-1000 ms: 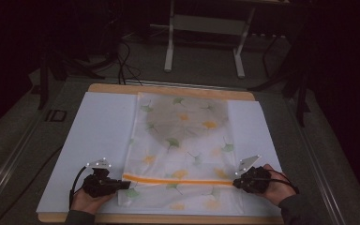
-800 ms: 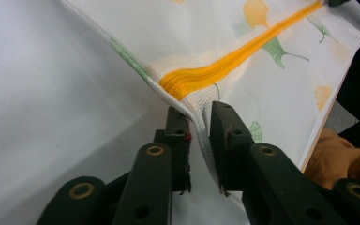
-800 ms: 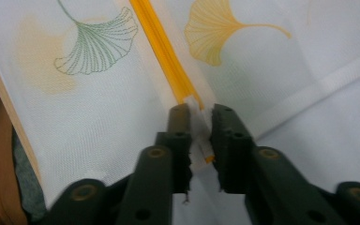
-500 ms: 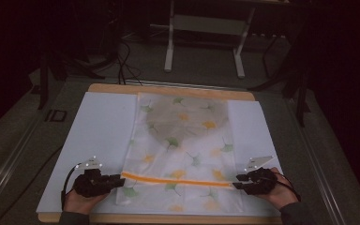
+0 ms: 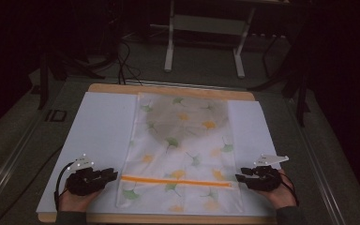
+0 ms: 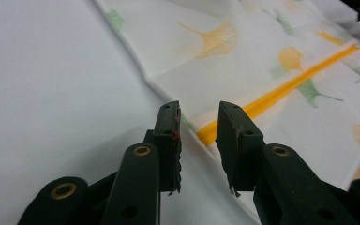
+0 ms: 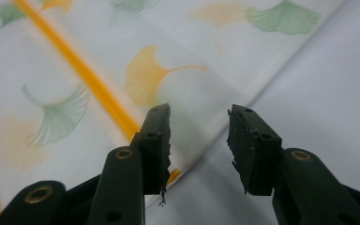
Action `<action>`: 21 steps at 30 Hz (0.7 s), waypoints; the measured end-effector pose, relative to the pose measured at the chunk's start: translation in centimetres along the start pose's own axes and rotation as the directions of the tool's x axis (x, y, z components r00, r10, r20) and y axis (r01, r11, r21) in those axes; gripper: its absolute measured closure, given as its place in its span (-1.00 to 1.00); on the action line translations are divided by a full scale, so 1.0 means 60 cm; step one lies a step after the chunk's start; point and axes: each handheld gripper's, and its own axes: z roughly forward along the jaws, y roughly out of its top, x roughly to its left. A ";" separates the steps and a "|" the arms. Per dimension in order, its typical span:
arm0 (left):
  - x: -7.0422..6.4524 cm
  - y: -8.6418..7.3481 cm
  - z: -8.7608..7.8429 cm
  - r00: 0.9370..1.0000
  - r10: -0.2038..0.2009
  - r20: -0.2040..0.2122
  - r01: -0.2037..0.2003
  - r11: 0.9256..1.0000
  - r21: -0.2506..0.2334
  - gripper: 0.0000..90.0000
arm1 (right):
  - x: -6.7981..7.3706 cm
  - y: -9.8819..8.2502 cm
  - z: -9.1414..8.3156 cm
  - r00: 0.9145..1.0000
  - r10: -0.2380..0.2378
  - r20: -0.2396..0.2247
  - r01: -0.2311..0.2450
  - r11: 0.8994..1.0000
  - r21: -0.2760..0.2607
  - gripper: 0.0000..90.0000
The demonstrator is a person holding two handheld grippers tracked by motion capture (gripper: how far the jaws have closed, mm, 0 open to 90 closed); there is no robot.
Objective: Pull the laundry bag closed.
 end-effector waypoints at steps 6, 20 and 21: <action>0.006 0.001 0.003 0.998 -0.010 -0.066 0.009 1.000 -0.022 0.51 | -0.008 -0.014 0.016 0.995 0.062 0.072 -0.061 0.998 -0.017 0.22; 0.032 -0.003 0.022 0.962 -0.033 -0.272 0.030 0.999 -0.015 0.37 | -0.021 -0.030 0.029 0.978 0.154 0.141 -0.144 0.986 -0.078 0.11; 0.034 -0.003 0.022 0.957 -0.038 -0.287 0.034 0.999 -0.017 0.34 | -0.022 -0.030 0.030 0.978 0.151 0.143 -0.141 0.987 -0.077 0.11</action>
